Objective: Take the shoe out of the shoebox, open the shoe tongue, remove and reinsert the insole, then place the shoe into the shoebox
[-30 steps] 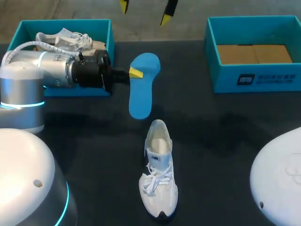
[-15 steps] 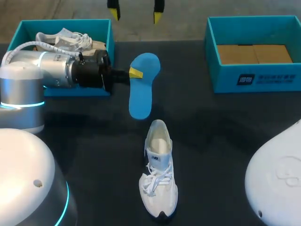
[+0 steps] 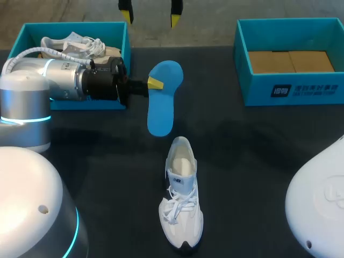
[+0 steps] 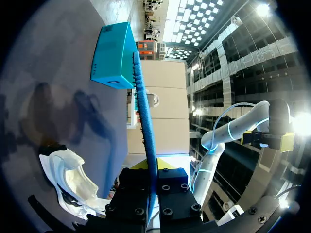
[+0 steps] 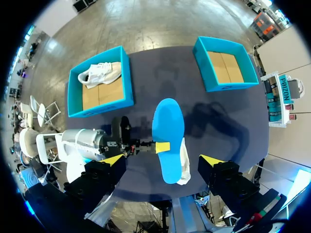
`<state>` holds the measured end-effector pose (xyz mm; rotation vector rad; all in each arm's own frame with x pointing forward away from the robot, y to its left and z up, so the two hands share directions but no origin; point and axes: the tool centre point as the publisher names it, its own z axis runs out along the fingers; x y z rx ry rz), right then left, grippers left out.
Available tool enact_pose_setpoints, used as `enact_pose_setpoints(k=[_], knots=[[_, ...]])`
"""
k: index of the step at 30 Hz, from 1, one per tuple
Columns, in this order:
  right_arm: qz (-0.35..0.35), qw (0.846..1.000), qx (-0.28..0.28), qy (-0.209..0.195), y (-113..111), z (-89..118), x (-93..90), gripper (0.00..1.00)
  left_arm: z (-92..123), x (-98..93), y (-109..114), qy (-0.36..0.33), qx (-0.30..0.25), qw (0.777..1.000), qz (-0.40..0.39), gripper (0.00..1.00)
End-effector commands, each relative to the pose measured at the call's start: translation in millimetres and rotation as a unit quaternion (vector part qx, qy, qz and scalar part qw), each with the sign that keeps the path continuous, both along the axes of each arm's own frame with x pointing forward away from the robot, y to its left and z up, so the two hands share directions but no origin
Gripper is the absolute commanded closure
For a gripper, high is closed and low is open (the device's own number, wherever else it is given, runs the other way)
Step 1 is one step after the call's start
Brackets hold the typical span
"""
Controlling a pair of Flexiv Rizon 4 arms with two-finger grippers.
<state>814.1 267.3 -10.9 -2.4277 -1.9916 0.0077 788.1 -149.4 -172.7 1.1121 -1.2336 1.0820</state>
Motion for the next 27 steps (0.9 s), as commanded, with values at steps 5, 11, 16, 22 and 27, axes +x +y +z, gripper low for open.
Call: enact_pose_setpoints(k=[5, 11, 16, 22, 27], knots=[[-0.003, 1.0, 0.007, -0.003, -3, -6, -7.2, 0.0, 0, -0.9, 0, 0.0, 0.001, 1.0, 0.001, 1.0], [0.007, 0.996, 0.089, -0.008, -12, -10, -10.4, 0.0, 0, -0.9, 0, 0.0, 0.001, 1.0, 0.001, 1.0], [-0.003, 0.984, 0.174, -0.022, -34, -13, -13.5, 0.0, 0, -0.9, 0, 0.0, 0.001, 1.0, 0.001, 1.0], [-0.023, 0.966, 0.255, -0.014, -54, -21, -17.5, 0.0, 0, -0.9, 0, 0.0, 0.001, 1.0, 0.001, 1.0], [-0.033, 0.95, 0.311, -0.017, -66, -29, -21.7, 0.0, 0, -0.9, 0, 0.0, 0.001, 1.0, 0.001, 1.0]])
